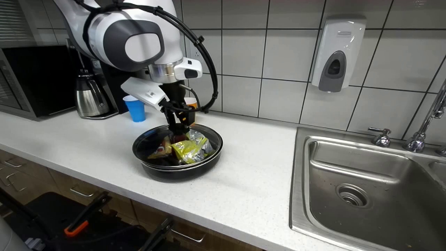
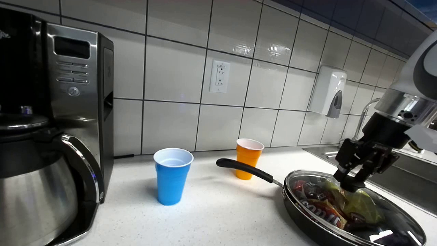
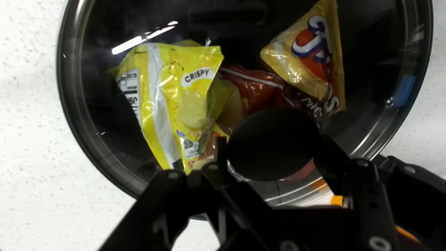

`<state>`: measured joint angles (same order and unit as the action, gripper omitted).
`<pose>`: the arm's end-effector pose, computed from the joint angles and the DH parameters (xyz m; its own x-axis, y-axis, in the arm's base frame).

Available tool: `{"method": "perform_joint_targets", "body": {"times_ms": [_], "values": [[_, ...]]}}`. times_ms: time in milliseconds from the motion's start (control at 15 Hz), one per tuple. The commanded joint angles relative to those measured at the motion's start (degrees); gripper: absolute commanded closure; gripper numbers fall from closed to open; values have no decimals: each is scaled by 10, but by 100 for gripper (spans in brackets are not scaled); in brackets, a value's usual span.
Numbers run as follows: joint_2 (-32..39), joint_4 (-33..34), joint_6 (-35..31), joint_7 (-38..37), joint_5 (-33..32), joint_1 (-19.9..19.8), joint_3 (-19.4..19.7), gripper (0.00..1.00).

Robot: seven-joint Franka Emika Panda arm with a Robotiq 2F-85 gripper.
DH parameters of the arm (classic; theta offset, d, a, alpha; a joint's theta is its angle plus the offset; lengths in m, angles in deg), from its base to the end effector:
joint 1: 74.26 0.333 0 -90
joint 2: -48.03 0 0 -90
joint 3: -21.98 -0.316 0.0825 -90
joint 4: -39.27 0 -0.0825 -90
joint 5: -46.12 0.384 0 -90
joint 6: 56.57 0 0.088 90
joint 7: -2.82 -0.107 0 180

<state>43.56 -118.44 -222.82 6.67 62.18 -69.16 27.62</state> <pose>0.4117 -0.0198 0.2630 0.9531 -0.2139 0.2140 -0.1923 -0.9743 -0.1177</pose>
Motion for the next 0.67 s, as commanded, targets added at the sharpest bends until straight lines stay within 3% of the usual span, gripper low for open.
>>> {"method": "perform_joint_targets", "body": {"times_ms": [0,67,267,600], "values": [[2,-3,-7,-7,3,8,-5,61],[2,-2,-4,-5,3,8,-4,11],[-1,-2,-8,-11,-4,-11,-19,0],[-4,-4,-22,-25,-29,-20,-21,0]]}}
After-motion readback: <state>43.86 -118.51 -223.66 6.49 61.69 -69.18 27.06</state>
